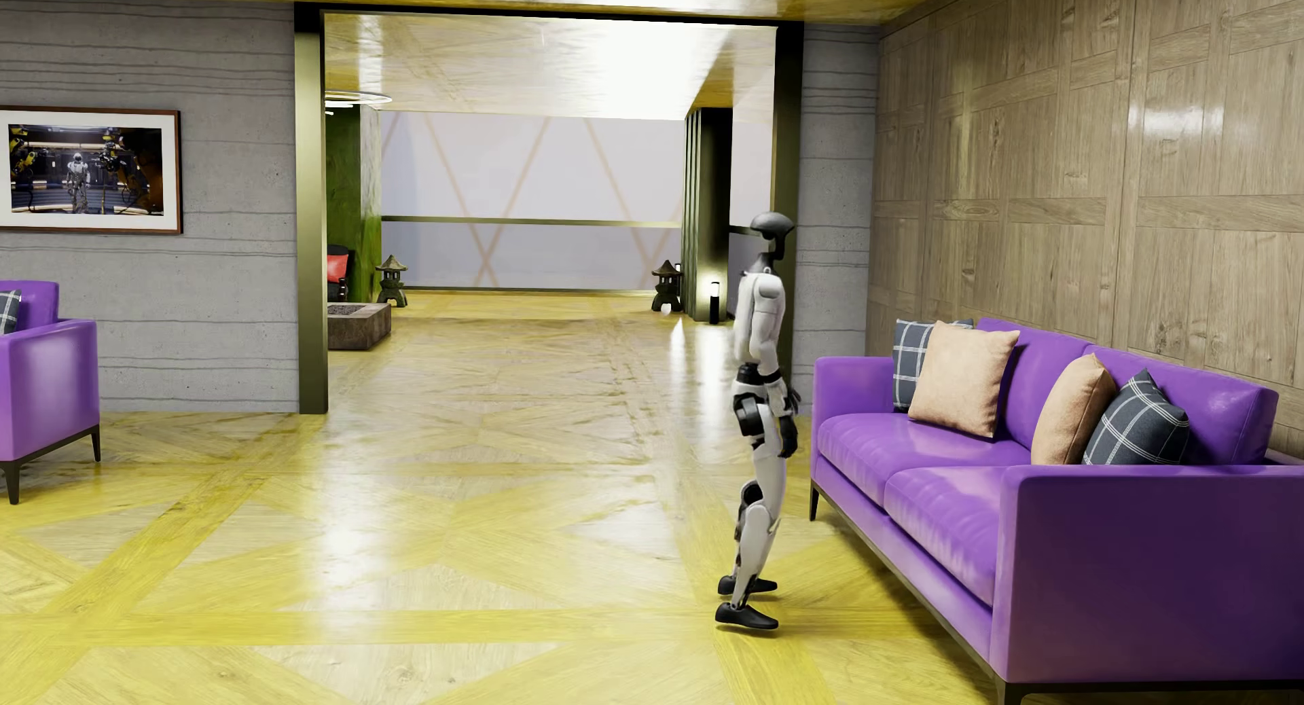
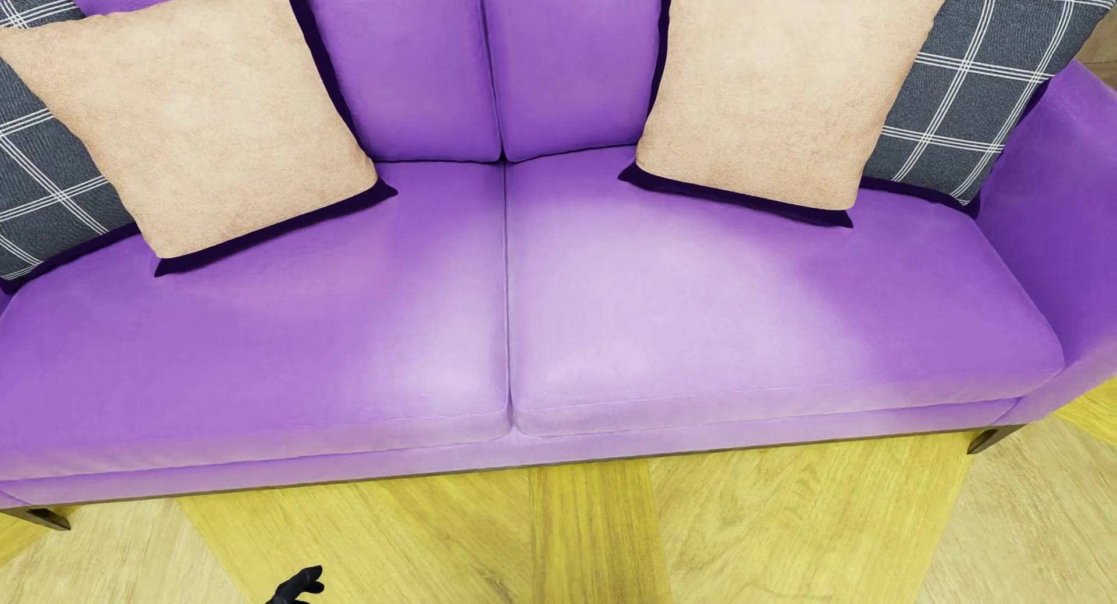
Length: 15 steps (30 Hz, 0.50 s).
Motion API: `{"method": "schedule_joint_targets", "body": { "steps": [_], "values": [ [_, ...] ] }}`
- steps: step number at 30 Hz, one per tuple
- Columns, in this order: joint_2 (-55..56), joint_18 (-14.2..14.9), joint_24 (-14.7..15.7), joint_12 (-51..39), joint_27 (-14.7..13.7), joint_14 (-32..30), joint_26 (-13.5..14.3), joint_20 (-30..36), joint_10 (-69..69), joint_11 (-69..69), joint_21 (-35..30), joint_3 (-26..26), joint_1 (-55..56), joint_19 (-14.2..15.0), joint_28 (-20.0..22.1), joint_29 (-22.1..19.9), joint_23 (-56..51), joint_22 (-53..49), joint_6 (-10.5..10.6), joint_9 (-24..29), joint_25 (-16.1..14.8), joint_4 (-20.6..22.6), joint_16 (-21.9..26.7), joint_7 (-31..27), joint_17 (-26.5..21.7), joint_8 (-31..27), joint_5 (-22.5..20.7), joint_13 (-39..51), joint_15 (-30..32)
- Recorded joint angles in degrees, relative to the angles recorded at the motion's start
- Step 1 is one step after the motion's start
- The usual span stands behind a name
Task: Head to the sofa
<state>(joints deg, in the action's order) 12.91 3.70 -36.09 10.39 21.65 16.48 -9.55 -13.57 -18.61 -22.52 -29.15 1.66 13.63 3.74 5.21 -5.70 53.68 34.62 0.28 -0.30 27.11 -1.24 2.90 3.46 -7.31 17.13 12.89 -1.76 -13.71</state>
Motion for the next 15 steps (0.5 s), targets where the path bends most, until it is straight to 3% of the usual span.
{"method": "schedule_joint_targets", "body": {
  "steps": [1, 3, 9, 15],
  "values": [
    [-0.02, -0.23, 0.0, -0.29, -0.27, 0.3, -0.21, 0.19, -0.31, 0.3, 2.1, -0.12, 0.03, 0.22, -0.31, -3.09, -1.21, 0.43, -0.11, -0.09, -2.18, 0.03, -0.19, 0.45, 0.39, -0.46, -0.01, -1.89, 0.15],
    [0.27, -0.65, -0.3, -0.43, -0.75, 0.72, -1.02, 0.61, -0.55, 0.6, 2.12, -0.48, -0.15, 0.58, -0.59, -2.81, -3.0, 2.21, -0.3, -0.2, -2.94, -0.09, -0.85, 1.79, -0.4, -1.83, -0.16, -3.45, 0.42],
    [2.02, -1.38, -3.81, -0.95, 0.97, 2.1, -4.96, 4.32, -0.91, 0.46, -4.28, -0.98, -1.06, 1.12, -5.16, 4.9, -3.31, 9.74, -0.89, -0.13, 3.31, -1.46, -2.44, 6.65, -3.75, -6.89, -1.66, 1.76, 1.11],
    [2.44, -1.58, -4.31, -0.24, -0.44, 2.87, -4.76, 3.95, -1.64, 0.6, -3.62, -0.47, -1.38, 1.17, -4.79, 2.85, -5.59, 10.47, -1.23, -0.03, 3.48, -2.49, -2.26, 8.53, -3.12, -8.79, -2.75, 3.34, 1.21]
  ]
}}
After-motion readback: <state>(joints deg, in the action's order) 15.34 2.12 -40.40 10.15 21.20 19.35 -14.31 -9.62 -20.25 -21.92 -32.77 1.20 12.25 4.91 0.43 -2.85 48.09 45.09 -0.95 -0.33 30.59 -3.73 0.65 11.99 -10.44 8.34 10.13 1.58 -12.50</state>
